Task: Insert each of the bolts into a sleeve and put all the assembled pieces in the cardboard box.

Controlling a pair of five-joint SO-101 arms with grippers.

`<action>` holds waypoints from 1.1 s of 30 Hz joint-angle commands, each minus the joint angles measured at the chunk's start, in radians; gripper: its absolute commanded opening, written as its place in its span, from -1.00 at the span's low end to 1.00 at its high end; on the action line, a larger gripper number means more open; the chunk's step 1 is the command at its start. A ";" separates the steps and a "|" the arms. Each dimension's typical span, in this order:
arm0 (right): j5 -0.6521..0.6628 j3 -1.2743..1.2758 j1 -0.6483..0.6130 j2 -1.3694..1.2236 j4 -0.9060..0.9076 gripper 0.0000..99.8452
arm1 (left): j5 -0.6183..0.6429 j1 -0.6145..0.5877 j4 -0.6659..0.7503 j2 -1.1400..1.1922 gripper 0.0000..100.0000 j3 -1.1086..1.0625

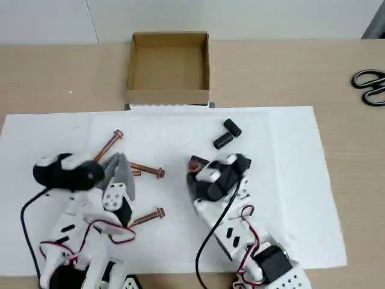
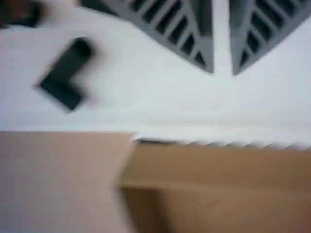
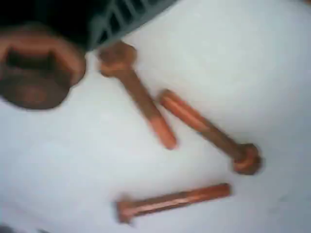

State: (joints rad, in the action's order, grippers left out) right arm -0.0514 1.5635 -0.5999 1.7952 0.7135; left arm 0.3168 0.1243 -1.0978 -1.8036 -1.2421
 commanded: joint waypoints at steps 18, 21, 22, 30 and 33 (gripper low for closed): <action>-0.086 -0.259 0.219 -0.189 0.077 -1.00 | -0.049 -0.129 0.094 -0.005 -0.99 -0.403; -0.117 -0.393 0.228 -0.394 0.024 -1.00 | -0.049 -0.126 0.095 -0.005 -0.99 -0.401; -0.120 -0.445 0.231 -0.475 0.004 -1.00 | -0.049 -0.127 0.097 -0.005 -0.99 -0.401; -0.115 -1.011 0.236 -1.171 -0.045 -1.00 | -0.049 -0.129 0.097 -0.005 -0.99 -0.401; -0.114 -1.249 0.237 -1.402 -0.042 -1.00 | -0.049 -0.129 0.097 -0.005 -0.99 -0.401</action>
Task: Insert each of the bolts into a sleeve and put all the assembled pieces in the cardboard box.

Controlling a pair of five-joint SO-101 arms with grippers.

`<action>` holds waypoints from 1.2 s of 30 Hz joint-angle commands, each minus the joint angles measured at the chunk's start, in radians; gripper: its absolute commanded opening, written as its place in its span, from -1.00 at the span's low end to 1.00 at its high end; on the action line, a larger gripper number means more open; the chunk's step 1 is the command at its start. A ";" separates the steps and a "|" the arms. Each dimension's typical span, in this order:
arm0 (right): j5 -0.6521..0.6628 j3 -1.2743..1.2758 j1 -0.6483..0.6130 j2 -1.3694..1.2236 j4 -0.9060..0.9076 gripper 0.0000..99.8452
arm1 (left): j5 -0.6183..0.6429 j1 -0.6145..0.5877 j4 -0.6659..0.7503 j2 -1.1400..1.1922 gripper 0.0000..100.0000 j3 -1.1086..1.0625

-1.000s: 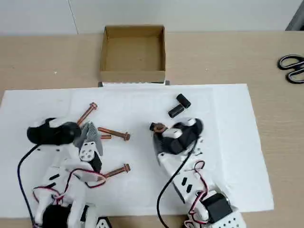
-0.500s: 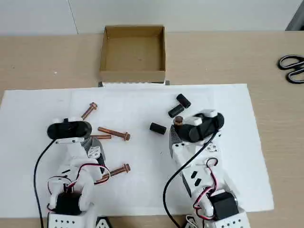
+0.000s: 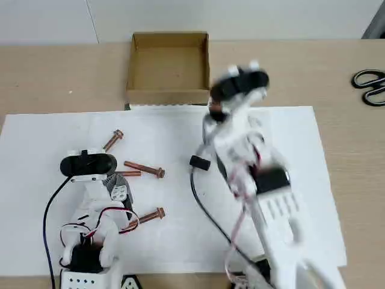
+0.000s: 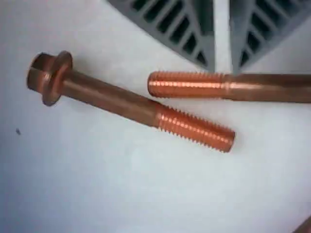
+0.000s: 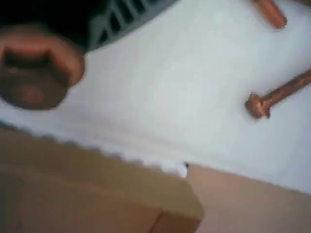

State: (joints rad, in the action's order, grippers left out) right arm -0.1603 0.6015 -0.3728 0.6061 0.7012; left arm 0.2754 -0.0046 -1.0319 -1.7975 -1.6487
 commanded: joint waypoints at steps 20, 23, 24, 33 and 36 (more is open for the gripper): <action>-0.005 -1.703 0.065 -1.483 -0.031 -0.99 | -0.003 -0.002 0.029 -0.011 -0.99 0.005; -0.003 -1.837 0.070 -1.618 -0.024 -0.99 | -0.003 -0.002 0.029 -0.011 -0.99 0.005; -0.002 -1.877 0.070 -1.653 -0.005 -0.99 | -0.003 -0.002 0.029 -0.011 -0.99 0.005; 0.032 -2.076 0.065 -1.805 0.225 -0.94 | -0.003 -0.002 0.029 -0.011 -0.99 0.005; 0.032 -2.099 0.064 -1.805 0.303 -0.72 | -0.003 -0.002 0.029 -0.011 -0.99 0.005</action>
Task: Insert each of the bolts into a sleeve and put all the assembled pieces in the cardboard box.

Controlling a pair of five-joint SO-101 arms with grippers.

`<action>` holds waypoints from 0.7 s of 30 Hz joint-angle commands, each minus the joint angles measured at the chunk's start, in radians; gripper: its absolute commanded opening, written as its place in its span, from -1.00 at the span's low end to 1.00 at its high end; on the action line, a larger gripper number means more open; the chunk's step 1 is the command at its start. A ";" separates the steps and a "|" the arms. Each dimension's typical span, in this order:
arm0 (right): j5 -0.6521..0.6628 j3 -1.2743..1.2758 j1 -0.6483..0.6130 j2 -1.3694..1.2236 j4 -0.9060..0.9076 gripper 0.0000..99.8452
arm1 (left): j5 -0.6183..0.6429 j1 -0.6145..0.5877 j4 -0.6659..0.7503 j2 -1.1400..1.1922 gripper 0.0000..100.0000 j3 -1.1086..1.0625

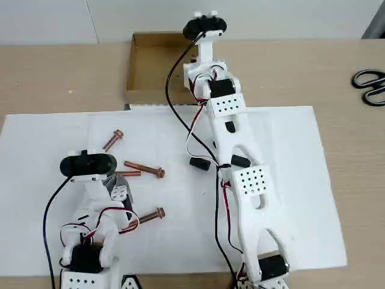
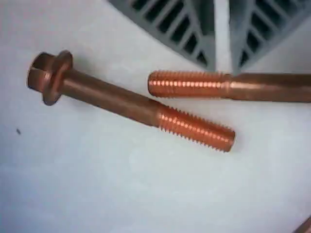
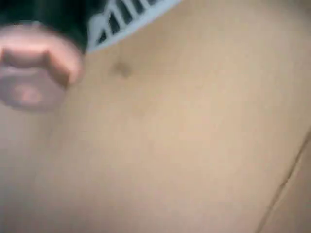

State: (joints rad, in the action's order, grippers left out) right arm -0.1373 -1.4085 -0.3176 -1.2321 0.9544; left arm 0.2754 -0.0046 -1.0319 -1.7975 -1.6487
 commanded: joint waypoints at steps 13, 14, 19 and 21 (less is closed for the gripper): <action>0.005 -0.275 0.002 0.134 0.292 -0.54 | -0.002 -0.002 0.029 -0.011 -0.99 0.005; 0.003 -0.275 -0.001 0.173 0.352 -0.54 | -0.002 -0.002 0.029 -0.011 -0.99 0.005; 0.008 -0.273 -0.013 0.291 0.668 -0.54 | -0.002 -0.002 0.029 -0.011 -0.99 0.005; 0.009 -0.273 -0.016 0.308 0.773 -0.54 | -0.002 -0.002 0.029 -0.011 -0.99 0.005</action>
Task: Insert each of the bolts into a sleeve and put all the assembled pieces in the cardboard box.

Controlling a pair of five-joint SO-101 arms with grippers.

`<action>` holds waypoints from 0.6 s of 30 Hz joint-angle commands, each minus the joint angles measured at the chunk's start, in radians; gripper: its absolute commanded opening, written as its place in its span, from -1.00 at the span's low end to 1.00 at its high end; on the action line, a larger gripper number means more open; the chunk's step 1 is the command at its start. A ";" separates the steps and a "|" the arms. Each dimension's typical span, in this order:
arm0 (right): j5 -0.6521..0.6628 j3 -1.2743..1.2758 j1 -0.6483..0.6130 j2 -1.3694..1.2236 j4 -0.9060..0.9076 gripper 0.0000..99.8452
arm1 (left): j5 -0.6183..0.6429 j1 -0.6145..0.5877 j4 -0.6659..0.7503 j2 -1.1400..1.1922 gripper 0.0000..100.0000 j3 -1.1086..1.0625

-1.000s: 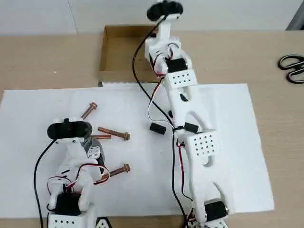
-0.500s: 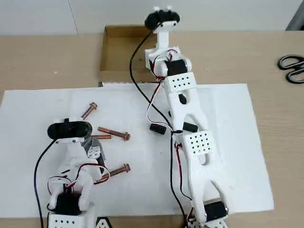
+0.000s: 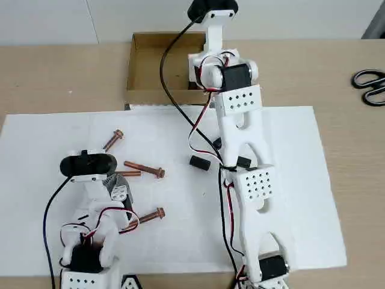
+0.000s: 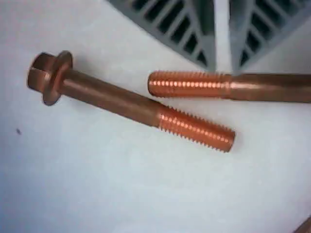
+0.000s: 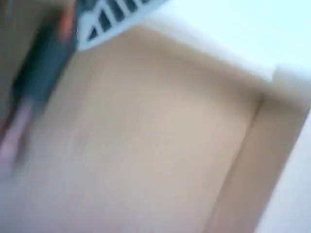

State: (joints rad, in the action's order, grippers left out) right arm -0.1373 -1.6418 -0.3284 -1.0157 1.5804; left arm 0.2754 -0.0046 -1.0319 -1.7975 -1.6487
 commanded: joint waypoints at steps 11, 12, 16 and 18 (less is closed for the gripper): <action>0.120 0.140 -0.050 0.159 0.168 -0.54 | -0.002 -0.002 0.029 -0.011 -0.99 0.005; 0.141 0.192 -0.059 0.191 0.168 -0.54 | -0.002 -0.002 0.029 -0.011 -0.99 0.005; 0.241 0.473 -0.097 0.364 0.166 -0.54 | -0.002 -0.002 0.029 -0.011 -0.99 0.005; 0.278 0.614 -0.111 0.464 0.162 -0.54 | -0.002 -0.002 0.029 -0.011 -0.99 0.005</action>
State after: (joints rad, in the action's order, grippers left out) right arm 0.0821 -1.1983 -0.4219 -0.7319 1.7261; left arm 0.2754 -0.0046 -1.0319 -1.7975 -1.6487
